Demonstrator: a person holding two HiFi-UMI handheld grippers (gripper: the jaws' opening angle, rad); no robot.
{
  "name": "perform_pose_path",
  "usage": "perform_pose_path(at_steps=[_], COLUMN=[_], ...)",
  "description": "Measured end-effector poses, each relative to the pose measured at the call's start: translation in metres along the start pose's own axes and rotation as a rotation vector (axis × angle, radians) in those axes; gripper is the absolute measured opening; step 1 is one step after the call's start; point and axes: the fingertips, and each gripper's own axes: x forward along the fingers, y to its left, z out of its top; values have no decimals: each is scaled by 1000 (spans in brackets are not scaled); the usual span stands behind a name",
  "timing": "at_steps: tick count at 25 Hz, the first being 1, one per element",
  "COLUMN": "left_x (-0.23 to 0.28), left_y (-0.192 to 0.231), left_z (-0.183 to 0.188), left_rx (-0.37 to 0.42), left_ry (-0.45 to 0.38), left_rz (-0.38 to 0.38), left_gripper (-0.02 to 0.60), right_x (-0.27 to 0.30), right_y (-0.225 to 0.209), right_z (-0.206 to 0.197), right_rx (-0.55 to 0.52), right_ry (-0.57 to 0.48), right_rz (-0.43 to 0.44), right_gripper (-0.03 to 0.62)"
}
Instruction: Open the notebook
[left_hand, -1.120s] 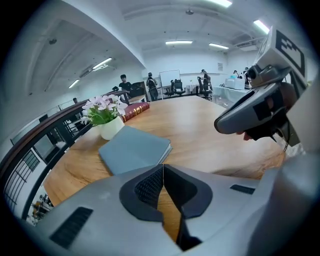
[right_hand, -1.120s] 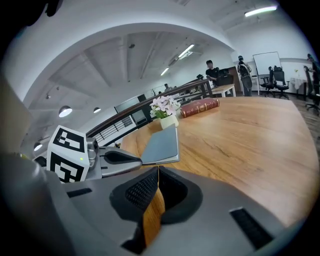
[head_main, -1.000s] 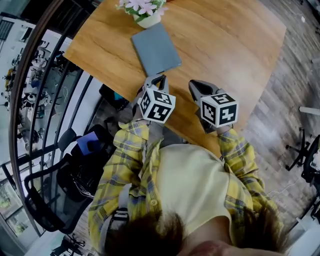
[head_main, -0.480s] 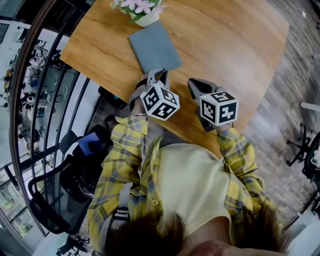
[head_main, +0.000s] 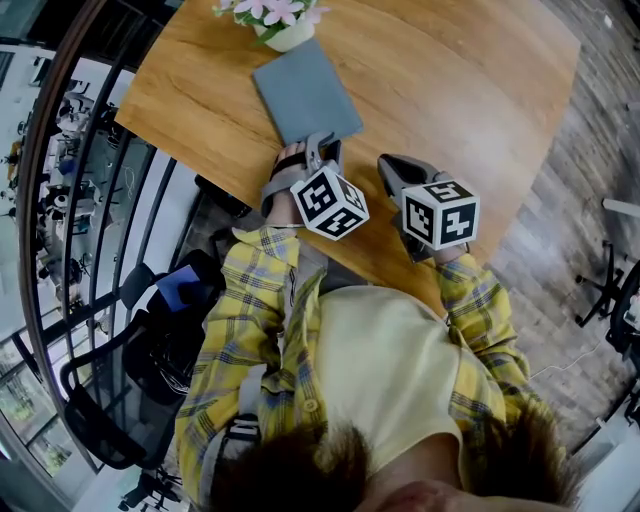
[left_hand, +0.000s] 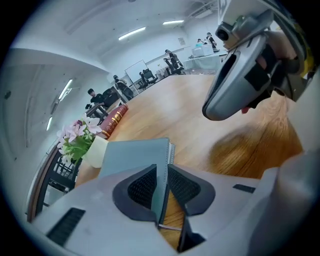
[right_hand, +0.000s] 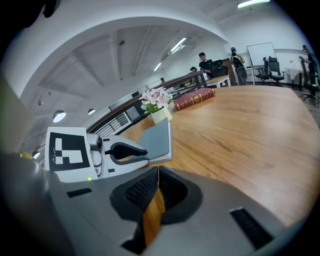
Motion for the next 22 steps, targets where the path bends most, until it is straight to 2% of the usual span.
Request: perform_pose_path(at_steps=[4,17,22], left_x=[6,13,17], left_y=[-1,0,0], left_z=[3,11,13], left_rx=[51,110,119], left_ry=[20,10,10], left_rz=[10,91,92], left_gripper=[72,83,83], right_x=[0,4,3], right_y=[-5,-11,-14], right_z=[2,2,4], right_rx=[10,36,54], right_ry=[0,0,-5], right_rz=[-3,4,1], right_gripper=[66,66,66])
